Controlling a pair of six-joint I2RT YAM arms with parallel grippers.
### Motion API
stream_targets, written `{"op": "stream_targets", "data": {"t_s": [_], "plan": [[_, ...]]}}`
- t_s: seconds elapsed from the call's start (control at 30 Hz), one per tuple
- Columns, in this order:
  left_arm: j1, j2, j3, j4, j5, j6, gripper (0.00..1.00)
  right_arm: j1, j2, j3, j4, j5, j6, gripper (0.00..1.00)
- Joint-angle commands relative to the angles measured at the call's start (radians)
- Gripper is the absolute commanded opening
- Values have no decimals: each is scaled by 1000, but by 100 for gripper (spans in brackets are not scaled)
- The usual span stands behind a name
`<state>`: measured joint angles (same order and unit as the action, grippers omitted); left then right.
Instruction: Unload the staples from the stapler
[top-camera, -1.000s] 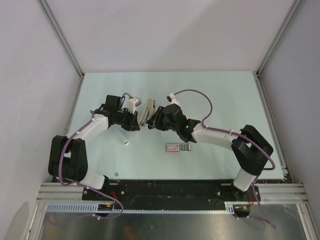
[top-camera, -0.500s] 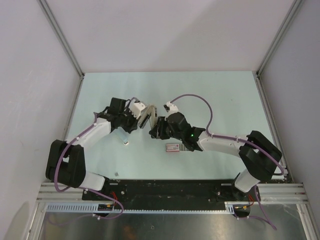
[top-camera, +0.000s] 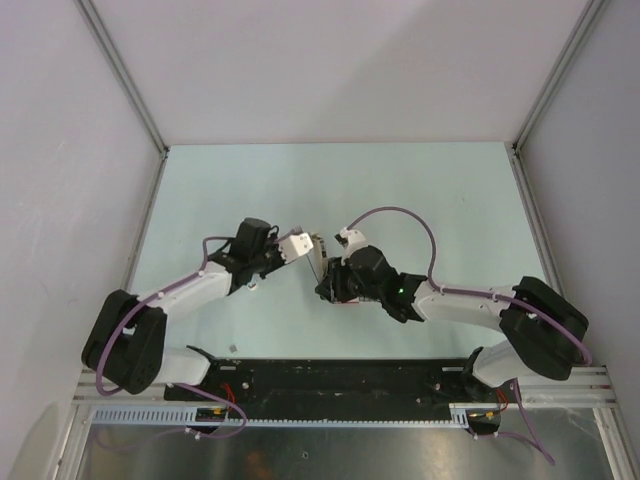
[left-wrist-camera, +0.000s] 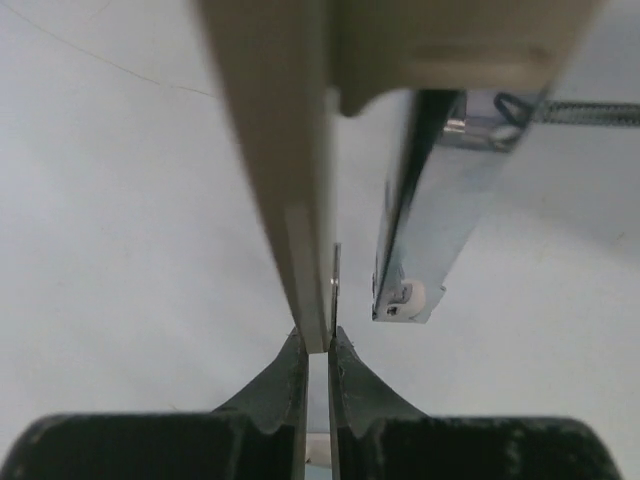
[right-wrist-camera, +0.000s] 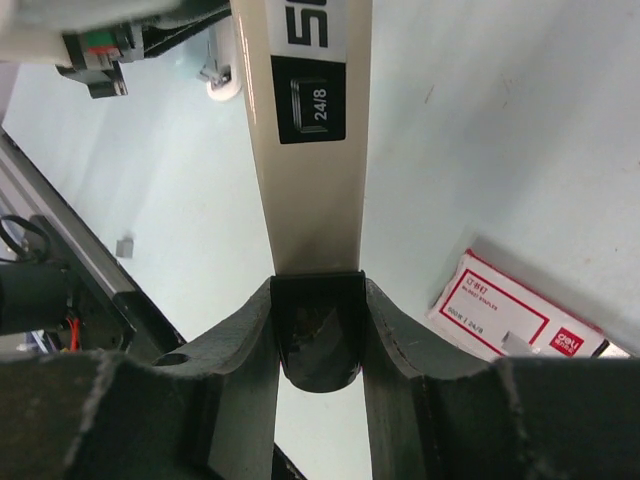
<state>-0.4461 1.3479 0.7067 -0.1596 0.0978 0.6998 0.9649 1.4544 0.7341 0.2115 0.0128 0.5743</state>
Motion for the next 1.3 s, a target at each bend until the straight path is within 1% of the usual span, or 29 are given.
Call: {"op": "stream_targets", "data": {"t_s": [0.0,0.1,0.4,0.5,0.6,0.67,0.73,0.77,0.83,0.9,0.93,1.0,1.07,1.13,1.2,1.27], "plan": [[-39,-74,-81,221,-166,175,0,9,-53,-34,-35,32,-33,0],[-64,-86,-129,289,-216,244,0,18,-75,-52,-34,47,-31,0],[-129,-94,-200,398,-285,333,0,25,-99,-68,-50,54,-17,0],[-132,-86,-180,388,-284,289,0,27,-99,-76,-43,55,-14,0],[-130,-74,-111,299,-270,180,0,25,-95,-76,-31,57,-7,0],[-127,-72,-50,230,-254,82,3,26,-96,-75,-23,63,3,0],[-116,-83,15,154,-221,-20,11,26,-94,-64,-17,81,24,0],[-107,-91,47,105,-194,-77,18,28,-94,-56,-16,98,38,0],[-74,-111,110,22,-135,-196,38,29,-92,-38,-5,131,72,0],[-32,-133,167,-52,-33,-312,52,33,-85,-12,11,180,108,0],[-9,-142,189,-85,15,-365,57,34,-78,8,14,208,125,0],[34,-156,222,-143,123,-446,63,37,-56,57,8,264,155,0],[71,-171,225,-173,223,-516,65,38,-30,105,6,319,183,0],[97,-183,214,-183,283,-579,80,37,-4,144,17,365,206,0],[118,-183,200,-188,326,-629,88,37,21,180,26,405,222,0],[135,-163,188,-194,376,-661,92,38,42,210,36,435,231,0]]}}
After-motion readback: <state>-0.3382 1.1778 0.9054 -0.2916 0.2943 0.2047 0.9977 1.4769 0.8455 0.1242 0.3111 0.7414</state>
